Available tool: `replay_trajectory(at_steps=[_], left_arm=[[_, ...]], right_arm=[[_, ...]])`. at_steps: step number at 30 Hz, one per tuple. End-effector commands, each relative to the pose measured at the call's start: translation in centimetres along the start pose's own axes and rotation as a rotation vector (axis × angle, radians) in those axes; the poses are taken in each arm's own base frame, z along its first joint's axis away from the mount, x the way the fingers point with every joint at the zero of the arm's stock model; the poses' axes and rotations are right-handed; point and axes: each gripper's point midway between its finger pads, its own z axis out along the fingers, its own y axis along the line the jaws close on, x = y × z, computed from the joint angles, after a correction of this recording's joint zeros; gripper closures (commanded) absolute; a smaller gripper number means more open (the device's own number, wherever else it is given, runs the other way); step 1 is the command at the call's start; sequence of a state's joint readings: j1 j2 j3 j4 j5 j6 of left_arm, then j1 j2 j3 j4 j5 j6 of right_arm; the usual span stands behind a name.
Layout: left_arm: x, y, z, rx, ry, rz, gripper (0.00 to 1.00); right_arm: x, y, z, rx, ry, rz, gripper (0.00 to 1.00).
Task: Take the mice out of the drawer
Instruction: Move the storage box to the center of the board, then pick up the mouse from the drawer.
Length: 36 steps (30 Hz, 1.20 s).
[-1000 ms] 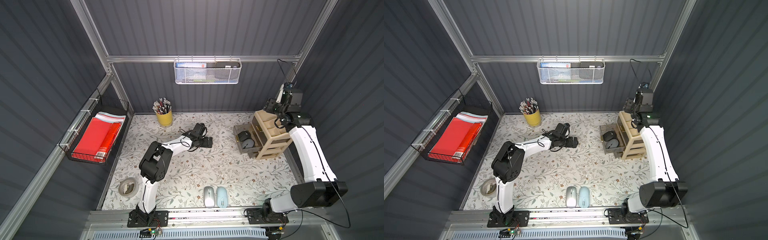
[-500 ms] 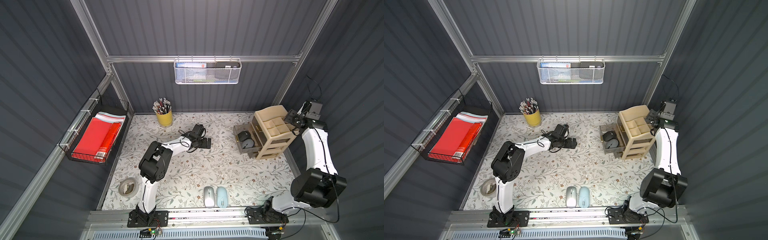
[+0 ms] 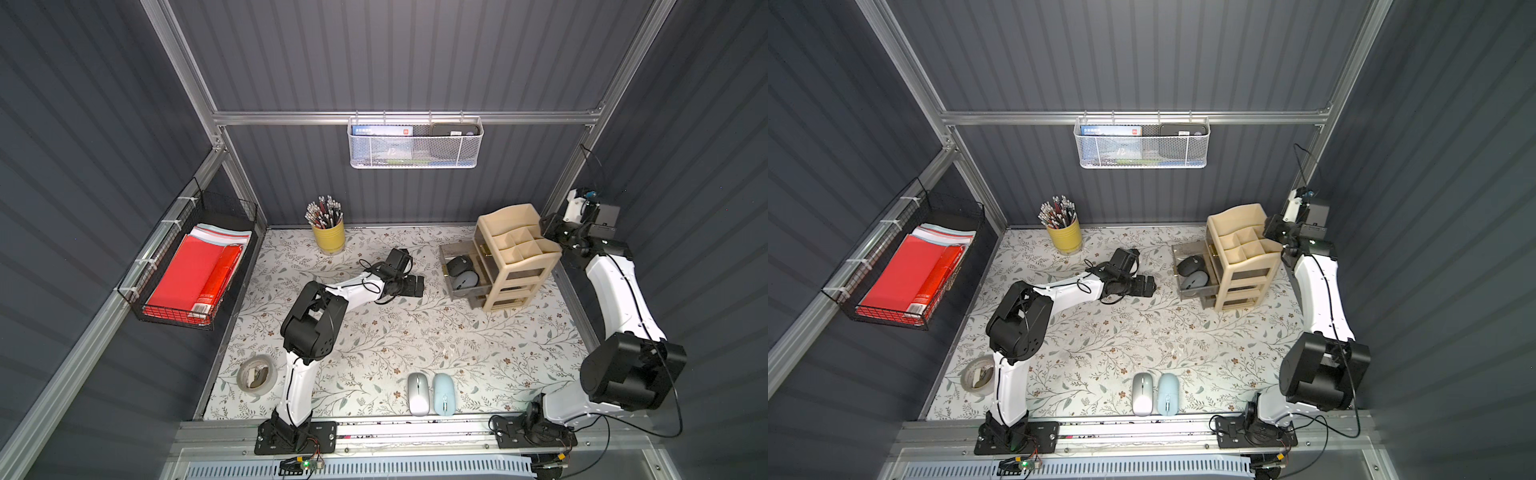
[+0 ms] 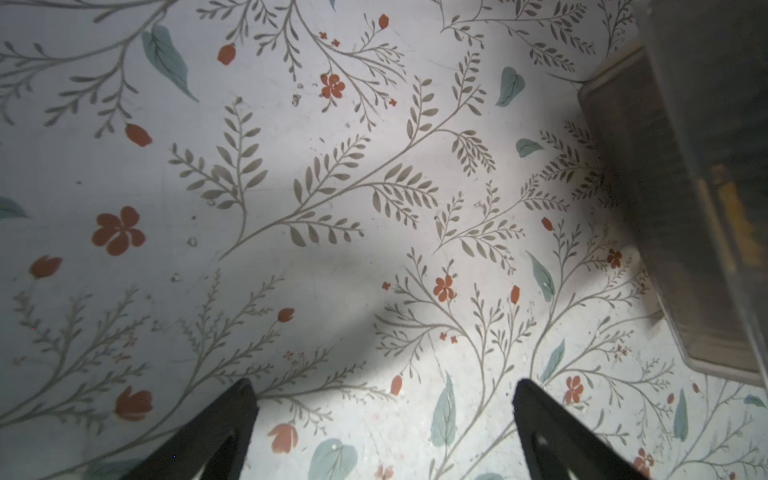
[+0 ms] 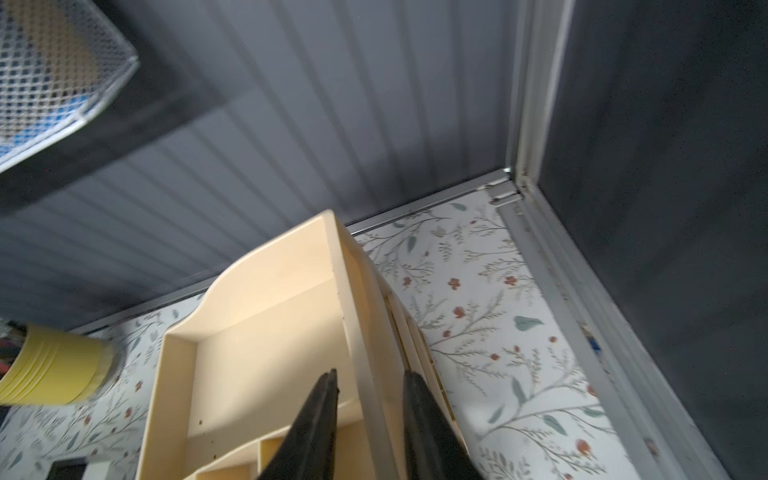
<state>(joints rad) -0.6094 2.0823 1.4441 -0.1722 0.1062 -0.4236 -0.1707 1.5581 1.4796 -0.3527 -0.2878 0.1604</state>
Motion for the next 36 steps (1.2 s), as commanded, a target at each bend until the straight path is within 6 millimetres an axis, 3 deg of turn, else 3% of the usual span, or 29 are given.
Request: replay_trajectory(at_steps=[1, 7, 12, 14, 17, 18, 22, 25, 28, 31, 33, 34, 36], left_arm=[[0.2, 0.6, -0.2, -0.039, 0.013, -0.009, 0.01], [2.3, 4.8, -2.0, -0.238, 0.025, -0.101, 0.01], [3.3, 7.7, -3.9, -0.355, 0.02, -0.168, 0.01], [3.3, 8.6, -4.7, -0.385, 0.01, -0.177, 0.01], [2.8, 9.8, -5.8, -0.412, -0.008, -0.195, 0.01], [4.1, 11.0, -5.9, -0.437, 0.017, -0.203, 0.01], [3.5, 13.8, -7.7, -0.494, -0.009, -0.241, 0.01], [2.3, 15.9, -9.2, -0.512, -0.052, -0.284, 0.01], [0.4, 16.2, -10.4, -0.472, -0.116, -0.321, 0.01], [-1.0, 15.6, -10.1, -0.412, -0.131, -0.331, 0.01], [-1.3, 15.1, -9.5, -0.378, -0.113, -0.321, 0.01], [-2.7, 14.3, -9.6, -0.348, -0.138, -0.312, 0.01], [-3.2, 14.0, -9.3, -0.325, -0.143, -0.312, 0.01]], right_arm=[[10.6, 3.6, 3.2, -0.105, 0.358, 0.062, 0.68], [12.2, 8.2, 3.5, -0.154, 0.381, 0.029, 0.68], [12.2, 10.5, 2.7, -0.178, 0.374, 0.007, 0.67], [11.6, 10.4, 2.5, -0.147, 0.356, -0.004, 0.64], [8.2, 9.6, 1.4, -0.025, 0.255, -0.064, 0.53], [6.5, 10.3, 0.6, -0.011, 0.203, -0.094, 0.48], [-0.1, 14.2, -2.6, 0.015, -0.013, -0.216, 0.34], [-2.0, 17.6, -3.3, -0.042, -0.028, -0.276, 0.29], [-0.2, 22.3, -2.0, -0.161, 0.059, -0.356, 0.28], [3.7, 27.8, -0.5, -0.316, 0.163, -0.422, 0.28], [6.5, 30.5, 0.8, -0.364, 0.222, -0.458, 0.29], [8.0, 31.6, 1.6, -0.377, 0.251, -0.477, 0.29], [10.5, 32.9, 3.4, -0.391, 0.3, -0.497, 0.31]])
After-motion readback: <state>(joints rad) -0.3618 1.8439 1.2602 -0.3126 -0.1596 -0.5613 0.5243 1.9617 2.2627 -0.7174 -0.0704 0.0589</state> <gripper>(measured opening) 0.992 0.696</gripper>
